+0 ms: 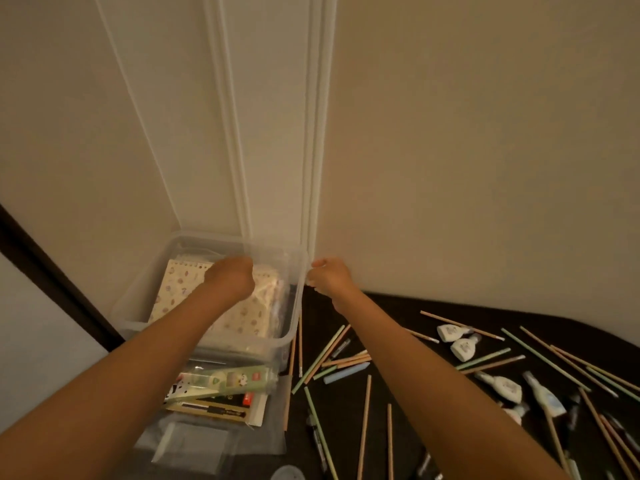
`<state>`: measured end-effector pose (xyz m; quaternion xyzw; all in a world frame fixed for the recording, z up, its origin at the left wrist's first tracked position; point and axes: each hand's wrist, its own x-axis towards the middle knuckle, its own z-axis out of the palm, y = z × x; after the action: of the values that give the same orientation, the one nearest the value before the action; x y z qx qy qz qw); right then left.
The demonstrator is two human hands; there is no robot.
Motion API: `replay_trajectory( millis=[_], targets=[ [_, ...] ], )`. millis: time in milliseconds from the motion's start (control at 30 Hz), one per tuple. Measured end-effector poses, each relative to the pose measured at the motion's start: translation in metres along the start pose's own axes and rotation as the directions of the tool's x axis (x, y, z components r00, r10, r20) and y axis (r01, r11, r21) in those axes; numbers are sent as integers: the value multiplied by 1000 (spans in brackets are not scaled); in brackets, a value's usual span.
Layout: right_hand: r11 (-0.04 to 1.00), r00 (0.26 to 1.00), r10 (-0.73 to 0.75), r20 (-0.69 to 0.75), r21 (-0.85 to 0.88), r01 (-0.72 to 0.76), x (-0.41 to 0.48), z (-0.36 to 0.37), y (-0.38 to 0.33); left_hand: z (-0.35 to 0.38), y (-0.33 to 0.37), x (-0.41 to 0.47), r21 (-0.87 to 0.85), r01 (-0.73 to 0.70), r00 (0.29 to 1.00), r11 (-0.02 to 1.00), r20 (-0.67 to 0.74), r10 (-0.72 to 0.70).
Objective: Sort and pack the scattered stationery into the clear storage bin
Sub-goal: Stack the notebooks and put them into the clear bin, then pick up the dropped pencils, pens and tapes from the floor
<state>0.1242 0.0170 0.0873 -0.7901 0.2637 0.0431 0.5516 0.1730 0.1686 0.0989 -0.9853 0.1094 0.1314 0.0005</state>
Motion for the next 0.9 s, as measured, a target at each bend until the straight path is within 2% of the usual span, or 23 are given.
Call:
replay_trajectory(
  millis=[100,200,300,433,600,733,767,800,867,900],
  targets=[
    [994,997,45,-57,104,-39,-11,-31,9,-18,31,-14,-164,-58,994,985,-96,43],
    [974,985,91,-148,219,-57,-25,-74,22,-37,76,-39,-354,-137,984,925,-158,85],
    [906,956,134,-260,422,-12,-52,-125,44,-45,131,-70,-571,-226,971,789,-201,133],
    [848,910,168,-380,527,64,-109,-186,79,-35,202,-114,-773,-263,963,578,-178,201],
    [796,818,272,-506,596,105,-189,-247,148,13,292,-178,-853,-278,924,443,-110,367],
    [801,727,312,-612,581,146,-239,-275,212,58,349,-220,-884,-301,891,357,-128,436],
    [797,727,321,-608,588,139,-242,-276,215,62,351,-220,-884,-311,889,349,-141,437],
    [793,650,349,-675,583,179,-276,-289,263,99,388,-256,-877,-348,844,332,-138,519],
    [779,633,346,-692,588,217,-292,-298,286,115,406,-271,-866,-379,823,327,-154,547],
    [765,584,371,-722,594,248,-312,-304,317,139,428,-294,-858,-412,785,308,-162,598]
  ],
)
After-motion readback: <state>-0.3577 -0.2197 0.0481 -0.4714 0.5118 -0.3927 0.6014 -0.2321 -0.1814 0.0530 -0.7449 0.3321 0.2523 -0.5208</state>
